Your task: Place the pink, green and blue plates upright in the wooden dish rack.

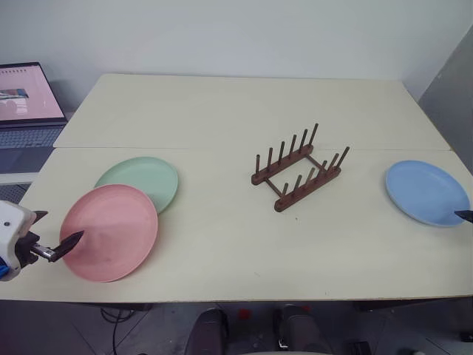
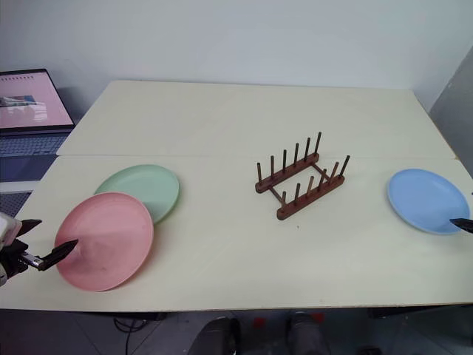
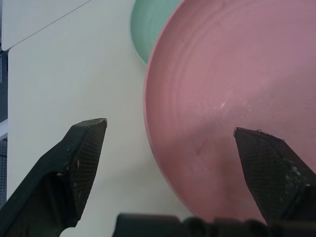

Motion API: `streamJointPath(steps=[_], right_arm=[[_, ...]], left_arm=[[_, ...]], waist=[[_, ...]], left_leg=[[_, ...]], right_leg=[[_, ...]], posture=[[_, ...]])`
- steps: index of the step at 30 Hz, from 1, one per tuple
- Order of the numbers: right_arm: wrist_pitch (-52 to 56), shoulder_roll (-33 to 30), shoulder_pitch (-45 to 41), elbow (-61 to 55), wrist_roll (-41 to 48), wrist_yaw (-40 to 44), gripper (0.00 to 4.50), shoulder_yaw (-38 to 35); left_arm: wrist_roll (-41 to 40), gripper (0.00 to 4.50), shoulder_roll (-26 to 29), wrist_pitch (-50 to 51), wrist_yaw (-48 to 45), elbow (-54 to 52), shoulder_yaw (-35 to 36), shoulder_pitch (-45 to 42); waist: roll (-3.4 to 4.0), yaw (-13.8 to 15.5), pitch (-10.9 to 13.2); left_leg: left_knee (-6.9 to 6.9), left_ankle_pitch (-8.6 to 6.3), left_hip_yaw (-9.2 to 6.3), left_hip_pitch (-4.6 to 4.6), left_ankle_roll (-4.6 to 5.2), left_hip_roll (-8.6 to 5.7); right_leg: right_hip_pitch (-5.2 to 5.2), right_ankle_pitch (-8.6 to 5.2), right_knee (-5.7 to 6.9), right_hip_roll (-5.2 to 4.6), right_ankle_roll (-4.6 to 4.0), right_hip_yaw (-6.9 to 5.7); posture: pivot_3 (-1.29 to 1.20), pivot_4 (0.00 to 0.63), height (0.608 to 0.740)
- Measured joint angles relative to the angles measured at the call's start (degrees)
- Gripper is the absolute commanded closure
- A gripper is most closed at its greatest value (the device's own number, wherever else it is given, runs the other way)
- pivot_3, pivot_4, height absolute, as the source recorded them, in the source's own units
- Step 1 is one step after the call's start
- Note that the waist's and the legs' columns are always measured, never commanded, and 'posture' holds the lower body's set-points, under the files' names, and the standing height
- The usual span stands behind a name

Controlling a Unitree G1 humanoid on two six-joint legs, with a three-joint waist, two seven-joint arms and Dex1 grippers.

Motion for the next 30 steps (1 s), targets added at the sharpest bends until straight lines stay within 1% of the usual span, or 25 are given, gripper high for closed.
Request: streamJointPath(steps=[10,14,21,25,27,30], right_arm=[[-0.14,0.09,-0.94,0.05,-0.02,-0.14,0.02,0.02],[-0.14,0.36,-0.96,0.05,-0.01,-0.27,0.02,0.02],[-0.22,0.86,-0.84,-0.01,0.01,-0.37,0.02,0.01],[0.02,0.95,0.08,-1.91,0.23,-0.24,0.02,-0.35],[0.87,1.08,1.65,-4.89,1.18,-0.02,0.02,-1.41],[4.06,1.35,5.18,-11.55,3.86,0.8,0.02,-3.97]], left_arm=[[-0.65,0.0,-0.14,-2.86,-2.81,3.54,0.1,-1.86],[-0.78,0.0,-1.18,-6.41,-3.33,3.93,0.18,-2.95],[-3.85,0.0,-1.21,-4.03,-4.65,3.79,0.25,-4.8],[-5.7,0.0,-1.57,0.04,-5.06,-4.31,-2.43,-6.0],[-7.45,0.0,-2.92,4.08,-3.9,-10.9,-6.45,-8.66],[-9.22,0.0,-4.63,10.02,-1.69,-19.33,-13.79,-13.35]], waist=[[0.01,0.0,0.0],[0.01,0.01,0.0],[0.01,-0.03,-0.01],[0.03,0.05,-0.01],[0.06,0.48,-0.03],[0.06,0.82,-0.03]], left_leg=[[0.07,0.0,0.05,0.01,0.0,0.0],[0.09,0.0,0.07,0.01,0.0,0.01],[0.15,0.0,0.23,0.02,0.0,0.01],[0.21,0.01,0.24,0.02,0.0,0.0],[0.27,0.01,0.23,0.02,0.0,-0.04],[0.33,0.01,0.24,0.01,0.01,-0.03]], right_leg=[[0.01,0.05,0.02,0.03,0.07,0.04],[0.02,0.1,0.05,0.03,0.06,0.04],[0.02,0.11,0.12,0.07,0.13,0.05],[0.07,0.14,0.14,0.07,0.19,0.06],[0.11,0.3,0.16,0.1,0.47,0.06],[0.12,0.37,0.18,0.35,0.59,0.14]], posture=[[0.0,0.15,0.739],[0.0,0.15,0.739],[0.0,0.15,0.739],[0.0,0.15,0.739],[0.0,0.15,0.739],[0.0,0.15,0.739]])
